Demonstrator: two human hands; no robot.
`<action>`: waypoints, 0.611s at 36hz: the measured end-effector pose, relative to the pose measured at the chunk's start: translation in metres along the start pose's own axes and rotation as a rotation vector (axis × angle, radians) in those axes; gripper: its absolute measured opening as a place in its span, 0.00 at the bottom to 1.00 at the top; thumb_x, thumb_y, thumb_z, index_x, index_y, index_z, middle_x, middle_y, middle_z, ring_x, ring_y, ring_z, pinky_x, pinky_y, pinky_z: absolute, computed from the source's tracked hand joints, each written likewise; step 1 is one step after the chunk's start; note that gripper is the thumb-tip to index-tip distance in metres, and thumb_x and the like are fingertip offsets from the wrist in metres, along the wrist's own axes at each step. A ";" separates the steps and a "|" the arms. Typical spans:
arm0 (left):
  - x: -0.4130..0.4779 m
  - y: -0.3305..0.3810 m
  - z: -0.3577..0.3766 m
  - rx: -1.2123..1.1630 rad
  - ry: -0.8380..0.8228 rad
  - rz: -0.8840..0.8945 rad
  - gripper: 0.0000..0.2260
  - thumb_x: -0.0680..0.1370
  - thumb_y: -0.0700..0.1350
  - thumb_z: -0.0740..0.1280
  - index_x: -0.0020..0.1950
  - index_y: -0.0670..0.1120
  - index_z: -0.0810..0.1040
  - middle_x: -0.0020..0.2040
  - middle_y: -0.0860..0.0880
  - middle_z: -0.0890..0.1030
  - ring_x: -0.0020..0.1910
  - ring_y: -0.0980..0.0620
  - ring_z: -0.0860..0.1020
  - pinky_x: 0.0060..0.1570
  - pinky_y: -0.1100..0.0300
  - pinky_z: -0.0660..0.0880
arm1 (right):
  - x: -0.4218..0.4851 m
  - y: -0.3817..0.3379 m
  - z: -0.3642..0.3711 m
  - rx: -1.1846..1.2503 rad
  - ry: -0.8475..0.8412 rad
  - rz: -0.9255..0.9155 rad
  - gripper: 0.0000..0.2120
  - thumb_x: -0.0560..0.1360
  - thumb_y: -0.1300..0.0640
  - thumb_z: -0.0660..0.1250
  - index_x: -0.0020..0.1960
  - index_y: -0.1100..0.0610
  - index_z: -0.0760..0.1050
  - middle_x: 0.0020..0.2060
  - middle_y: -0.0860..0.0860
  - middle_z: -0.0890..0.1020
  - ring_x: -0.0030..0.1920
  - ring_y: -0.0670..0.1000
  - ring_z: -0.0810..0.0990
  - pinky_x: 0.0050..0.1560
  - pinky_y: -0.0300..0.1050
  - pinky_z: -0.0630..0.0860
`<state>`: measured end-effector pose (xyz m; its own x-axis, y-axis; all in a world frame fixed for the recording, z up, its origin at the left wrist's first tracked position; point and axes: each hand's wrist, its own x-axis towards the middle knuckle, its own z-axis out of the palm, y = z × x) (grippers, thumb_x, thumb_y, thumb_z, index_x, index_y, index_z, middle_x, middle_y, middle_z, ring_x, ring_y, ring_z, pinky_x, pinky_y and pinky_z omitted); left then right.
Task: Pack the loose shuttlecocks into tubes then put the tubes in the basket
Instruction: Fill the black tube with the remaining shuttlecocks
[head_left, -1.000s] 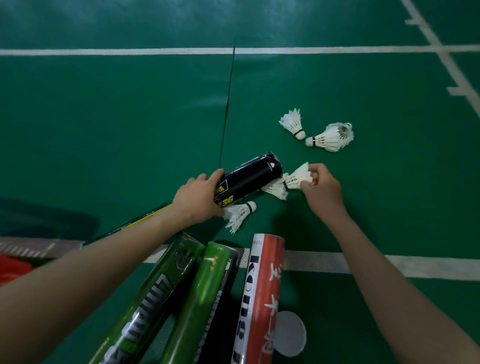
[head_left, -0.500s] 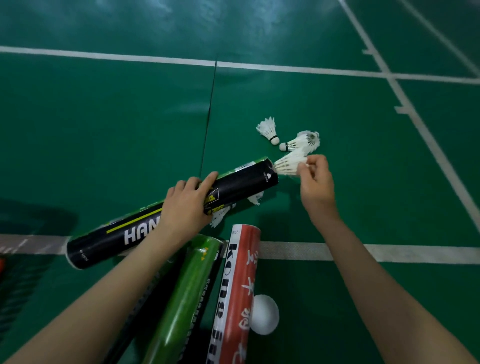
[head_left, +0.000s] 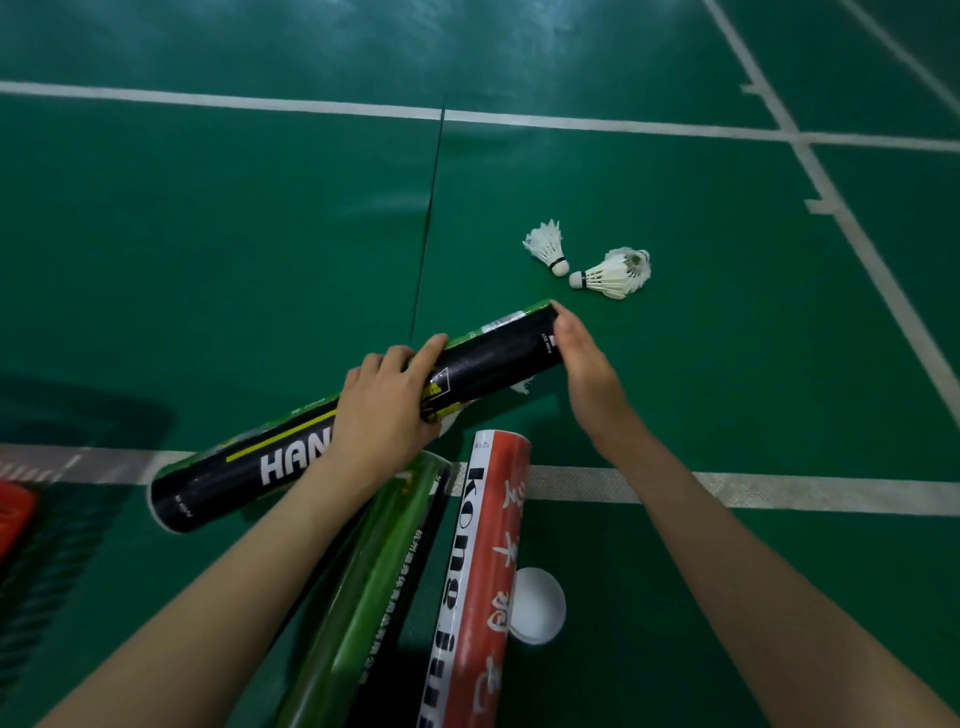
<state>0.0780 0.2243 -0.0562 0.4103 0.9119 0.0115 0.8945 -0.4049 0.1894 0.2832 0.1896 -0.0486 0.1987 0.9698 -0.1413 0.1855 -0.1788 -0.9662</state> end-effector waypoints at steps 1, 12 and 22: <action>0.001 -0.002 0.000 0.009 0.001 -0.006 0.40 0.71 0.52 0.72 0.77 0.53 0.53 0.65 0.46 0.72 0.60 0.44 0.71 0.61 0.50 0.67 | 0.001 0.001 0.001 0.052 -0.031 0.011 0.24 0.81 0.40 0.46 0.73 0.47 0.64 0.71 0.45 0.68 0.71 0.41 0.62 0.73 0.42 0.54; 0.015 -0.025 -0.007 0.100 -0.135 -0.177 0.41 0.71 0.50 0.73 0.77 0.53 0.52 0.65 0.43 0.72 0.60 0.40 0.71 0.60 0.47 0.70 | 0.047 0.052 0.015 -0.275 0.063 0.234 0.20 0.80 0.55 0.60 0.71 0.54 0.66 0.50 0.58 0.73 0.34 0.47 0.69 0.33 0.38 0.68; 0.004 -0.035 -0.002 0.086 -0.137 -0.191 0.42 0.71 0.50 0.73 0.77 0.54 0.51 0.65 0.44 0.72 0.60 0.41 0.71 0.60 0.49 0.68 | 0.047 0.055 0.024 -0.145 0.326 0.130 0.10 0.77 0.59 0.66 0.57 0.62 0.78 0.47 0.55 0.81 0.46 0.51 0.78 0.46 0.40 0.77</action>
<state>0.0482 0.2426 -0.0608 0.2472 0.9571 -0.1513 0.9676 -0.2354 0.0913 0.2796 0.2294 -0.1136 0.5206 0.8382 -0.1625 0.2679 -0.3411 -0.9010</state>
